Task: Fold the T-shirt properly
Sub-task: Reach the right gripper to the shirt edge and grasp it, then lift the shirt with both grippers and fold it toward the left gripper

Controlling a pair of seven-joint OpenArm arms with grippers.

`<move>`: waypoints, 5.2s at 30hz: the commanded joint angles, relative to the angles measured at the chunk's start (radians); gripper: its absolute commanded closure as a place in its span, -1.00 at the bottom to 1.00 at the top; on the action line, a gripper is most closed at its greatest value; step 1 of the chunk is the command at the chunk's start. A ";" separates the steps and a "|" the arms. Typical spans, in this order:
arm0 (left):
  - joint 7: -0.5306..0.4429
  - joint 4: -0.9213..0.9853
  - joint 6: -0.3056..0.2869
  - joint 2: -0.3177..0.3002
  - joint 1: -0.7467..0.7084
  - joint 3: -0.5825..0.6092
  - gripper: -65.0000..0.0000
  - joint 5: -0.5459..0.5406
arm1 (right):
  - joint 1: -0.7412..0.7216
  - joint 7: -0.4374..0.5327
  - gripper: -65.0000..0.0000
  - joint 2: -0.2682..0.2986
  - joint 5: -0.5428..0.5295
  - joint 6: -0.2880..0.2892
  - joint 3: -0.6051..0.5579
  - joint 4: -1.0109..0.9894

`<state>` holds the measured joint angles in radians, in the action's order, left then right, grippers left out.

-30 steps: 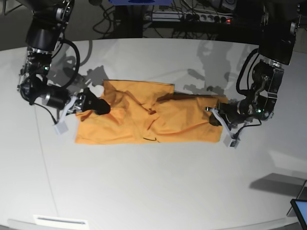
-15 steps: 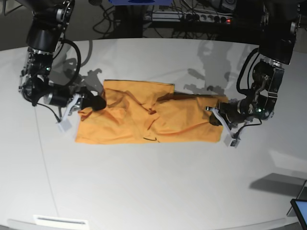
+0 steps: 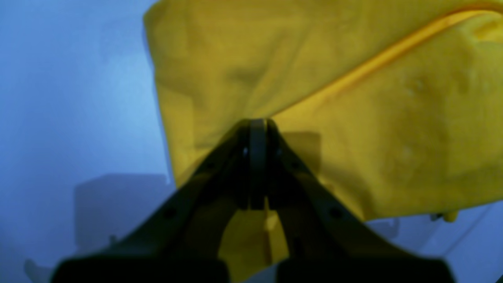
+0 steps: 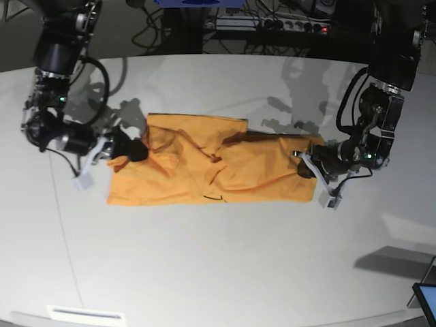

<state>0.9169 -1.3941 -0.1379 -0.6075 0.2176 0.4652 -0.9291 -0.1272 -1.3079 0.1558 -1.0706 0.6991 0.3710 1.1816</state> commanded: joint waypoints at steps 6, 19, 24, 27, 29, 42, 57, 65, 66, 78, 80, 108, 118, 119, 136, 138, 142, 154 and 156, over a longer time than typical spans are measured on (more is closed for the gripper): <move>0.023 -0.006 -0.001 -0.019 0.007 -0.003 1.00 0.005 | -0.009 0.034 -0.43 0.097 0.014 -0.001 0.009 0.010; 0.023 -0.012 -0.001 -0.019 0.007 -0.003 1.00 0.005 | -0.107 0.037 -0.44 0.123 0.016 -0.001 0.000 -0.144; 0.023 -0.006 -0.001 -0.019 0.007 -0.003 1.00 0.005 | -0.122 0.027 -0.78 0.121 0.013 -0.001 0.000 -0.148; 0.023 -0.006 -0.001 -0.027 0.007 -0.003 1.00 0.005 | -0.119 0.027 -1.00 0.121 0.011 -0.001 0.004 -0.148; 0.023 -0.006 -0.001 -0.028 0.007 -0.003 1.00 0.005 | -0.118 0.024 -1.00 0.121 0.005 -0.001 0.006 -0.148; 0.023 -0.006 -0.001 -0.027 0.007 -0.003 1.00 0.005 | -0.075 0.008 -1.00 0.123 -0.204 -0.001 0.000 -0.157; 0.023 -0.009 -0.001 -0.024 0.007 -0.004 1.00 0.005 | -0.078 0.004 -1.00 0.026 -0.202 -0.129 -0.002 -0.148; 0.023 -0.012 -0.001 -0.024 0.007 -0.004 1.00 0.005 | -0.073 -0.009 -1.00 -0.005 -0.205 -0.250 -0.002 -0.064; 0.023 -0.012 -0.001 -0.024 0.007 -0.004 1.00 0.005 | -0.073 -0.009 -1.00 -0.006 -0.204 -0.250 -0.002 -0.059; 0.020 -0.014 -0.001 -0.025 0.007 -0.004 1.00 0.005 | -0.078 0.103 -1.00 0.001 -0.201 -0.250 -0.211 -0.059; 0.020 -0.014 -0.001 -0.028 0.007 -0.004 1.00 0.005 | -0.078 0.123 -1.00 0.012 -0.201 -0.250 -0.240 -0.059; 0.026 -0.015 -0.001 0.042 0.006 0.010 1.00 0.005 | -0.088 0.152 0.99 0.136 -0.201 -0.439 -0.247 -0.025; 0.058 -0.023 0.001 0.143 0.044 0.166 1.00 0.006 | -0.067 0.144 0.99 0.153 -0.202 -0.668 -0.244 0.151; 0.060 -0.023 0.001 0.159 0.047 0.171 1.00 0.006 | -0.067 0.146 0.99 0.153 -0.202 -0.680 -0.246 0.151; 0.126 -0.113 0.001 0.091 0.110 0.165 1.00 0.005 | -0.065 0.143 0.99 0.153 -0.133 -0.689 -0.252 0.251; 0.126 -0.135 0.001 0.064 0.110 0.157 1.00 0.005 | -0.065 0.143 0.99 0.153 -0.133 -0.689 -0.252 0.251; 0.135 -0.147 0.001 0.054 0.092 0.076 1.00 0.003 | -0.064 0.143 0.99 0.149 -0.133 -0.689 -0.254 0.269; 0.204 -0.175 0.001 0.094 0.096 0.043 1.00 0.005 | -0.059 0.176 0.99 0.135 -0.132 -0.689 -0.370 0.377; 0.204 -0.184 0.001 0.080 0.093 0.043 1.00 0.005 | -0.056 0.187 0.99 0.135 -0.132 -0.691 -0.384 0.404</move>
<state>1.1339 -1.5608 -0.1345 -0.5167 0.2905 0.5186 -0.9161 -0.1642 -1.1305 0.2821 -1.1713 0.0055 -0.0185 1.5654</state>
